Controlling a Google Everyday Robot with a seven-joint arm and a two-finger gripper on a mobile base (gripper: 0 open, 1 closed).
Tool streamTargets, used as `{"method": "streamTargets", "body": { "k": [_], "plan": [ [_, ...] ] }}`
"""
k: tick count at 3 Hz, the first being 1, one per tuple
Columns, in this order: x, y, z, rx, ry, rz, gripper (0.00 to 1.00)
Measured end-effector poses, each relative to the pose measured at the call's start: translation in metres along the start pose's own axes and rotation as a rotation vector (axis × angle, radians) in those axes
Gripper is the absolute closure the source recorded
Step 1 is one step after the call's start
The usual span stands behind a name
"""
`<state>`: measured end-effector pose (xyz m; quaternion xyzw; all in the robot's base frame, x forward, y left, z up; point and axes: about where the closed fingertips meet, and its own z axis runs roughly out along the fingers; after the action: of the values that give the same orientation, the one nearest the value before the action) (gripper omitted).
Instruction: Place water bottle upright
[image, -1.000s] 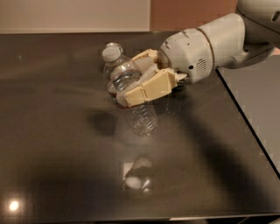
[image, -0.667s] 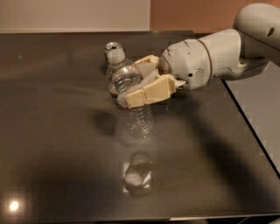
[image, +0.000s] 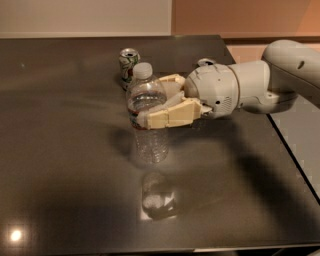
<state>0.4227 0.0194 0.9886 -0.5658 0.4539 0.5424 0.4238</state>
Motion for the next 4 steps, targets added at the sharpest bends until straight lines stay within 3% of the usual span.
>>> {"method": "streamTargets", "body": {
  "k": [2,4],
  "plan": [
    [0.021,-0.005,-0.003,0.003,-0.066,-0.009,1.0],
    [0.044,-0.007,-0.006,0.014,-0.075,-0.017,1.0]
  ]
}}
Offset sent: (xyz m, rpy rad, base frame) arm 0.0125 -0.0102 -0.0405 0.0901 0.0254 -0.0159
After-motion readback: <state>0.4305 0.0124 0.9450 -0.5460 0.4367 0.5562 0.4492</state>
